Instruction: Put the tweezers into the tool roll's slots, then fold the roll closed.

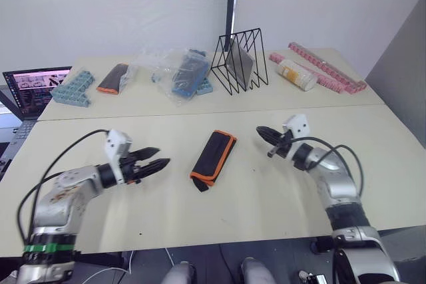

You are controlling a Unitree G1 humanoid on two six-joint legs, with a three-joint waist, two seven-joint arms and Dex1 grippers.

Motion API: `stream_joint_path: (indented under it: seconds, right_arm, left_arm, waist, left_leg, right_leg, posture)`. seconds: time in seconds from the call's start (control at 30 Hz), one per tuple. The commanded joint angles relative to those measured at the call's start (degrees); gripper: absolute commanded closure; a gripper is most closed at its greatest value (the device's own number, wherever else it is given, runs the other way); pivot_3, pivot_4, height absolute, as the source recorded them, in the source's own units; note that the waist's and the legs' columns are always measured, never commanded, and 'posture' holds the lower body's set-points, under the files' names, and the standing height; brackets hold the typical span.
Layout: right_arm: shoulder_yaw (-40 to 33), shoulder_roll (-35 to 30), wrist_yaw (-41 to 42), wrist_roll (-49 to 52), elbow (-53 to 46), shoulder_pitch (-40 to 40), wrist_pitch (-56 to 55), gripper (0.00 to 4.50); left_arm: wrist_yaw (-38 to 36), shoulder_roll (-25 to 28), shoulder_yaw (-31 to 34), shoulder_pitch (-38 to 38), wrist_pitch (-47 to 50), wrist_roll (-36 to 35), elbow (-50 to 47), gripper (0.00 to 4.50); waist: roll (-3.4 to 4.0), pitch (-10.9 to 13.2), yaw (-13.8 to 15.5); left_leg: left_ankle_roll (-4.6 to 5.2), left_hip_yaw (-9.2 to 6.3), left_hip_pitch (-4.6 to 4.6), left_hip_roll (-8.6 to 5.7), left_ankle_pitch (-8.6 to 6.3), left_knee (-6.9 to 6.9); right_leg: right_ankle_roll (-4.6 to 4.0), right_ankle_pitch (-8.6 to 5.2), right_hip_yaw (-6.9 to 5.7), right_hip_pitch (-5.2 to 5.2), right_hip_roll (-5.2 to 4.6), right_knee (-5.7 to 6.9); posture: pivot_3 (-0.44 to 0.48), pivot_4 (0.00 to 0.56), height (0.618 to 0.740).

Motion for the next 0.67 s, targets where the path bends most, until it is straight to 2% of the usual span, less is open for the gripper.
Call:
stream_joint_path:
  seconds: [0.03,0.13,0.23,0.37,0.47,0.6,0.67]
  right_arm:
    - [-3.8,-3.3,1.5,3.0,-6.0,2.6,1.3,3.38]
    - [-5.8,-5.9,2.0,3.2,-6.0,5.5,0.3,2.37]
    - [-6.7,-8.2,4.9,2.8,-2.4,7.9,-2.1,1.35]
    - [-7.4,-10.6,8.3,2.3,3.6,8.8,-6.2,0.02]
    - [-7.9,-11.3,8.8,2.1,6.9,7.9,-8.1,0.02]
    - [-7.6,-11.5,11.4,2.9,8.1,7.3,-7.8,0.02]
    - [-7.6,-11.4,11.1,2.4,8.9,6.5,-8.3,0.02]
  left_arm:
    - [0.9,5.3,3.2,5.8,-12.0,8.5,4.0,0.05]
    - [1.8,6.6,7.1,9.7,-15.0,8.2,6.2,0.00]
    - [4.5,4.6,10.9,11.2,-15.8,6.4,6.4,0.00]
    - [6.0,3.1,12.3,14.7,-15.9,6.5,5.1,0.00]
    - [10.4,2.3,12.4,16.7,-16.2,9.5,4.5,0.00]
    - [12.5,1.3,12.5,17.9,-15.3,9.4,3.4,0.00]
    - [14.1,2.0,11.6,19.0,-14.8,11.7,3.3,0.00]
  waist:
    - [0.04,0.0,0.0]
    - [0.10,0.1,0.3]
    - [0.08,0.1,1.2]
    - [0.13,0.2,1.6]
    - [0.11,0.2,1.6]
    - [0.10,0.2,1.6]
    - [0.10,0.2,1.5]
  left_leg:
    - [0.00,0.04,0.04,0.01,0.00,-0.02]
    - [0.00,0.05,0.05,0.01,0.00,-0.06]
    - [0.01,0.05,0.06,0.00,0.01,-0.03]
    - [0.08,0.10,0.35,-0.02,-0.02,-0.01]
    - [0.09,0.11,0.42,0.02,-0.02,-0.01]
    - [0.09,0.14,0.49,0.05,-0.03,-0.02]
    - [0.09,0.14,0.50,0.05,-0.03,-0.02]
  right_leg:
    - [-0.02,0.01,0.04,0.02,0.00,-0.01]
    - [-0.03,0.01,0.02,0.03,-0.02,-0.08]
    - [-0.07,0.04,-0.02,0.14,-0.07,-0.17]
    - [-0.09,0.05,-0.04,0.53,-0.13,-0.30]
    - [-0.10,0.06,-0.05,0.58,-0.09,-0.30]
    - [-0.10,0.06,-0.03,0.60,-0.06,-0.23]
    - [-0.10,0.06,-0.02,0.60,-0.06,-0.22]
  posture:
    - [0.000,0.150,0.740]
    - [0.000,0.150,0.740]
    - [0.000,0.150,0.740]
    - [0.000,0.150,0.740]
    - [0.000,0.150,0.740]
    - [0.000,0.150,0.740]
    - [0.000,0.150,0.740]
